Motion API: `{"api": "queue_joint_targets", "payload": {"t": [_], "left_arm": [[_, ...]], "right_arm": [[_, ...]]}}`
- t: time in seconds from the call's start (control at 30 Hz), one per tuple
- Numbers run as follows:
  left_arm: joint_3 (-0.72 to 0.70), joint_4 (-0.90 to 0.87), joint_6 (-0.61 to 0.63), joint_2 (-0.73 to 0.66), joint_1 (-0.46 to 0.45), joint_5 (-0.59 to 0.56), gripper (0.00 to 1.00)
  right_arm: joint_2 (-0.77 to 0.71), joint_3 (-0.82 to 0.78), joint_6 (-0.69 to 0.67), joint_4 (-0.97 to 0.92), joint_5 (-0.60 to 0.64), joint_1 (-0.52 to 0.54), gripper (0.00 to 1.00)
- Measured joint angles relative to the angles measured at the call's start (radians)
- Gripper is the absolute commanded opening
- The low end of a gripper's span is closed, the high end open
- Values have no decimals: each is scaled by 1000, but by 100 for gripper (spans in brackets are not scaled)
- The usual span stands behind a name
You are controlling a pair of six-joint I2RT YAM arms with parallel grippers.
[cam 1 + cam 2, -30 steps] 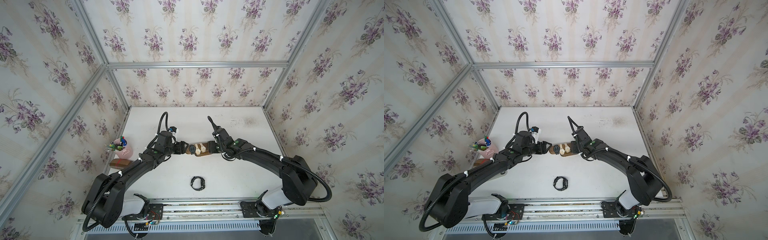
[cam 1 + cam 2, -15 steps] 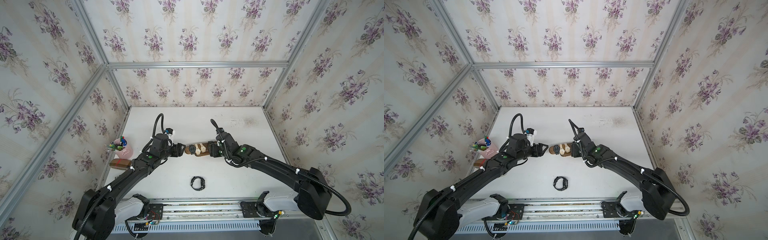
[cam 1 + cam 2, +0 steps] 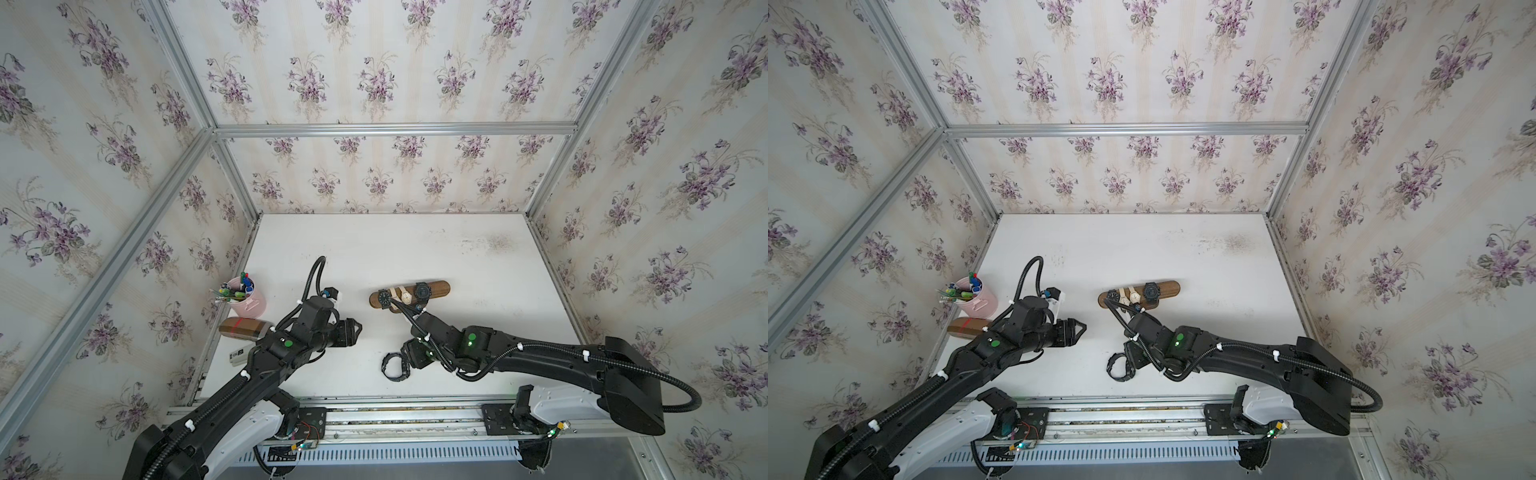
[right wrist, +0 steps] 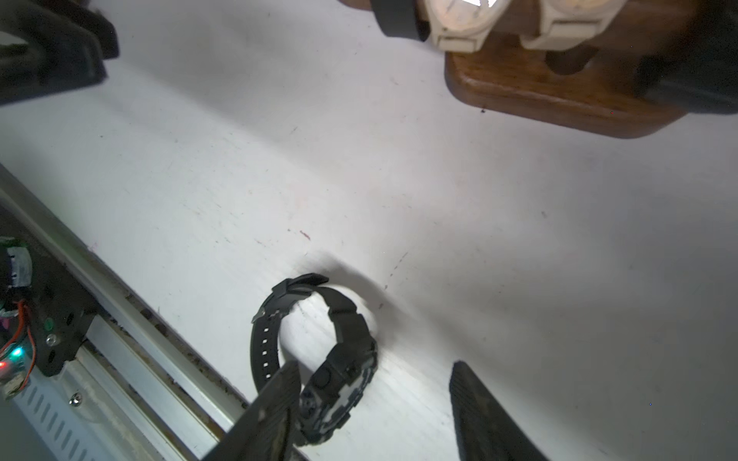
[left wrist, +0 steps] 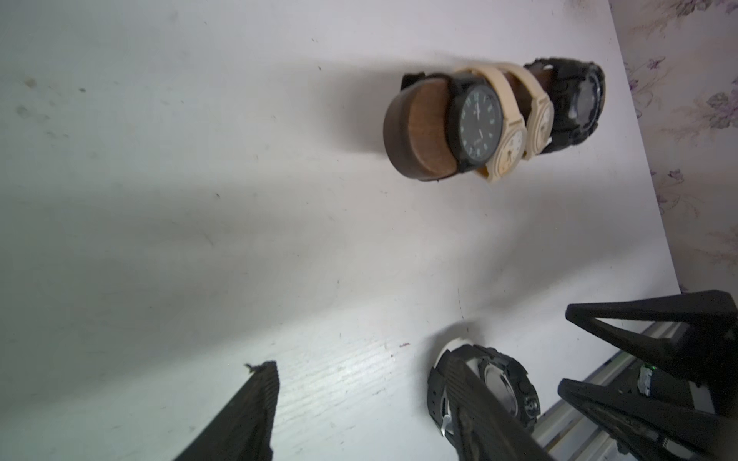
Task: Place watch on stand
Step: Place the watch on the stand, then pick up the watch at the center of the board.
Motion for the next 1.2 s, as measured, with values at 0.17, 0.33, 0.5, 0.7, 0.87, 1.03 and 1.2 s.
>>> {"api": "queue_joint_targets", "payload": {"t": [0.17, 0.33, 0.5, 0.7, 0.87, 1.03, 1.2], "left_arm": [[7, -31, -44, 45, -201, -34, 66], [15, -37, -79, 119, -351, -89, 66], [31, -2, -100, 235, -431, -126, 61], [52, 82, -127, 364, -455, -140, 47], [77, 124, -135, 422, -473, -154, 40], [90, 139, -134, 480, -476, -166, 29], [91, 156, -138, 518, -476, -172, 17]], "right_arm": [[-16, -61, 33, 35, 13, 4, 61], [-69, -142, 70, 76, 25, 6, 65], [-119, -200, 95, 121, 47, 6, 65], [-177, -238, 115, 161, 78, 6, 65], [-219, -253, 121, 165, 98, 6, 65], [-237, -263, 124, 167, 114, 5, 65], [-257, -277, 137, 169, 118, 6, 65]]}}
